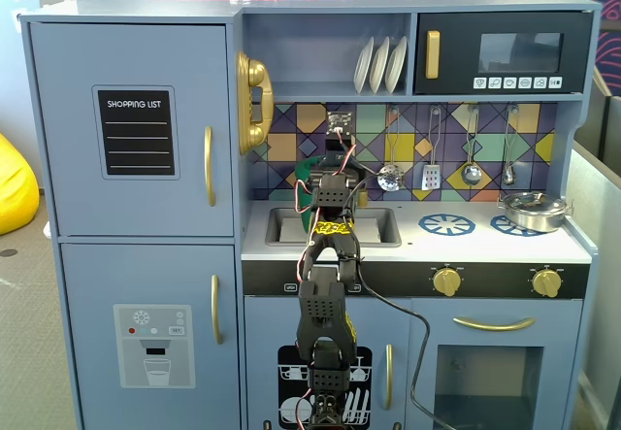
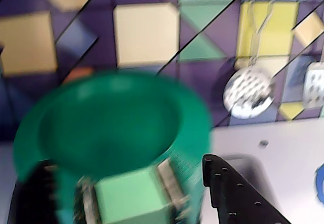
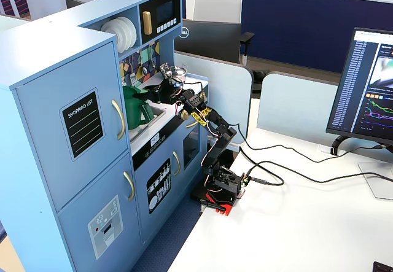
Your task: Pick up the lid from the counter and put it on the green recipient
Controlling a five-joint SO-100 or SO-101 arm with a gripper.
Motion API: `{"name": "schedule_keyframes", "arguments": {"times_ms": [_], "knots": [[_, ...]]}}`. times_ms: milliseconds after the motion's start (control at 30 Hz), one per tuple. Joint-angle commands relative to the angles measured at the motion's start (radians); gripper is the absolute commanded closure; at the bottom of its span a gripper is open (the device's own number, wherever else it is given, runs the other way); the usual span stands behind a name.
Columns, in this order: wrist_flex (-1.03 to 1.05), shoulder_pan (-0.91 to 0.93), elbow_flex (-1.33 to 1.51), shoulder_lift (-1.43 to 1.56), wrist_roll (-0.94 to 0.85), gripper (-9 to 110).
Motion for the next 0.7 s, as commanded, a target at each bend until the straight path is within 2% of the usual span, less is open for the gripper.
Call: {"name": "schedule_keyframes", "arguments": {"times_ms": [0, 100, 200, 433, 600, 667], "knots": [[0.017, 0.029, -0.189, 0.003, -0.003, 65], [0.114, 0.031, -0.189, 0.080, -0.021, 67], [0.230, 0.031, -0.063, 0.235, -0.034, 68], [0.337, -0.002, 0.463, 0.653, 0.003, 74], [0.403, 0.000, 0.867, 0.890, 0.077, 85], [0.486, -0.002, 1.006, 0.956, 0.025, 92]]}}
